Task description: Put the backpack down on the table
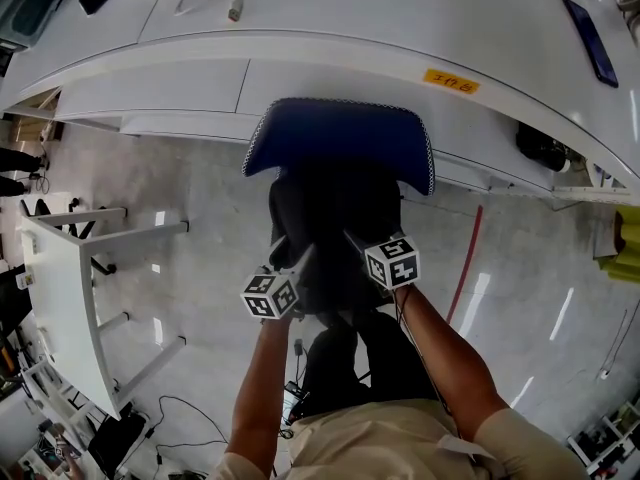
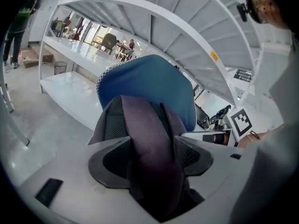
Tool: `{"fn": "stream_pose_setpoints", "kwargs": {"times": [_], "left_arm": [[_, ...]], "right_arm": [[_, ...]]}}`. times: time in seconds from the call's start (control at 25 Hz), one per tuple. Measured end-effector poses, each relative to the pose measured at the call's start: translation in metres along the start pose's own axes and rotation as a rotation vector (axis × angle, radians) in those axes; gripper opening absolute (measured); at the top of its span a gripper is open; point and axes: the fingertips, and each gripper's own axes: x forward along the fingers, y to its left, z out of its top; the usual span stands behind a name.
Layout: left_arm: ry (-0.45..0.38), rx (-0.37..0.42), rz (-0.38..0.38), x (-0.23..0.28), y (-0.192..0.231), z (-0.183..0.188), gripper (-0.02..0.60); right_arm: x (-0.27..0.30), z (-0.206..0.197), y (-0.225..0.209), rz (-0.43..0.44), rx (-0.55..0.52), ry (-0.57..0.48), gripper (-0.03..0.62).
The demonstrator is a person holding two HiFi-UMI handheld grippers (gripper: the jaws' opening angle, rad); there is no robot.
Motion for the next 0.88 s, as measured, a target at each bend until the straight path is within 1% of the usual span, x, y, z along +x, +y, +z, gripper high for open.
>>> {"fn": "stream_pose_setpoints", "kwargs": {"times": [0.08, 0.12, 0.24, 0.32, 0.4, 0.52, 0.64, 0.76, 0.88], "left_arm": [[0.016, -0.027, -0.015, 0.003, -0.003, -0.004, 0.268], [0.022, -0.046, -0.026, 0.003, -0.006, -0.004, 0.245], [0.014, -0.098, -0.071, 0.000, -0.019, 0.001, 0.165], [-0.020, -0.101, -0.099, -0.007, -0.030, 0.012, 0.113], [-0.084, -0.102, -0.137, -0.020, -0.043, 0.029, 0.082], [-0.194, -0.118, -0.203, -0.045, -0.065, 0.056, 0.071], [-0.293, -0.116, -0.251, -0.073, -0.091, 0.082, 0.067], [-0.368, -0.065, -0.251, -0.102, -0.113, 0.105, 0.067], [-0.432, -0.045, -0.221, -0.135, -0.125, 0.122, 0.067]], "right_arm": [[-0.003, 0.001, 0.001, 0.007, -0.002, 0.004, 0.242], [-0.005, 0.002, 0.004, 0.015, -0.001, 0.002, 0.227], [-0.012, 0.009, 0.019, 0.046, -0.001, -0.028, 0.136], [-0.021, 0.021, 0.032, 0.065, -0.028, -0.064, 0.100], [-0.033, 0.040, 0.048, 0.088, -0.087, -0.110, 0.085], [-0.057, 0.071, 0.071, 0.127, -0.173, -0.177, 0.075], [-0.083, 0.098, 0.089, 0.161, -0.215, -0.229, 0.071], [-0.108, 0.116, 0.110, 0.199, -0.256, -0.257, 0.069], [-0.134, 0.122, 0.139, 0.237, -0.317, -0.258, 0.069]]}}
